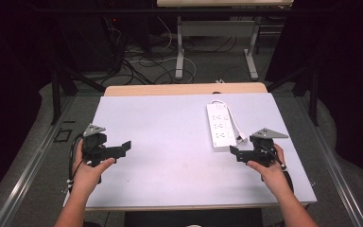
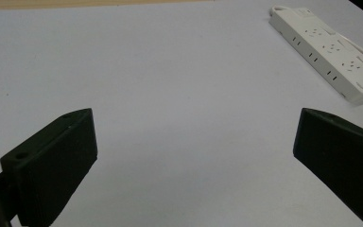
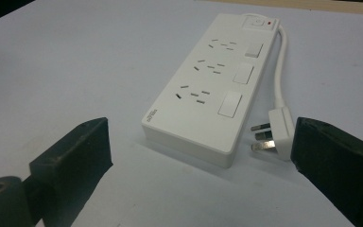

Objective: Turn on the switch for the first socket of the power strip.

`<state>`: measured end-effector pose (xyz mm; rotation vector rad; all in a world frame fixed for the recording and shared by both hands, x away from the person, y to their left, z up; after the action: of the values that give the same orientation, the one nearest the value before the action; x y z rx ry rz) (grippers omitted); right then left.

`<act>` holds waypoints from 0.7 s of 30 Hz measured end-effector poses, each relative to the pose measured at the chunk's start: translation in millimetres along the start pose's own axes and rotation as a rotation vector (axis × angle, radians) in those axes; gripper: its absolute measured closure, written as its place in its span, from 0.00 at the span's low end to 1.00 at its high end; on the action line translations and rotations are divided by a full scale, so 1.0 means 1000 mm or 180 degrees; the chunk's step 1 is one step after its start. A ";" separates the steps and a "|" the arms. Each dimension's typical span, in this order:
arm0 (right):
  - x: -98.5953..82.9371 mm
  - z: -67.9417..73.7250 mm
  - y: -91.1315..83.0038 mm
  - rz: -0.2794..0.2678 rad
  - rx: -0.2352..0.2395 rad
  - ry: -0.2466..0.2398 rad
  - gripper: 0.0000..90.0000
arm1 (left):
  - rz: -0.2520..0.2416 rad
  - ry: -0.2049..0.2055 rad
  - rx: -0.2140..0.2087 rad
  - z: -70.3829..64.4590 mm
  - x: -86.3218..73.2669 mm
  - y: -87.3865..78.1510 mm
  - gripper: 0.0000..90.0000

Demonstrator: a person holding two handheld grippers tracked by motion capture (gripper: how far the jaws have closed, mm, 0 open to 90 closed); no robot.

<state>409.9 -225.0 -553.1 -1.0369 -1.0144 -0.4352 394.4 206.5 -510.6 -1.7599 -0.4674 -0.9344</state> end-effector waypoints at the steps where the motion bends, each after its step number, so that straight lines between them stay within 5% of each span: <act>1: 0.000 -0.001 0.000 -0.0005 -0.0013 0.0005 0.06 | 0.0002 -0.0002 0.0003 0.000 0.000 0.000 0.01; 21: -0.003 -0.005 0.001 0.0026 -0.0028 0.0058 0.06 | -0.0060 -0.0034 0.0036 0.004 0.001 0.000 0.01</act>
<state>411.9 -229.3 -556.9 -1.0428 -0.9925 -0.4422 396.1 209.9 -510.7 -1.7539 -0.4959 -0.9343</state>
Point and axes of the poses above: each handheld gripper's, and its own axes: y roughly forward along the jaws, x roughly out of its top, z roughly to its left, the point moved 8 cm from there along y, roughly forward along the jaws, and after that the axes turned 1 degree about x, right-handed, at the moved point
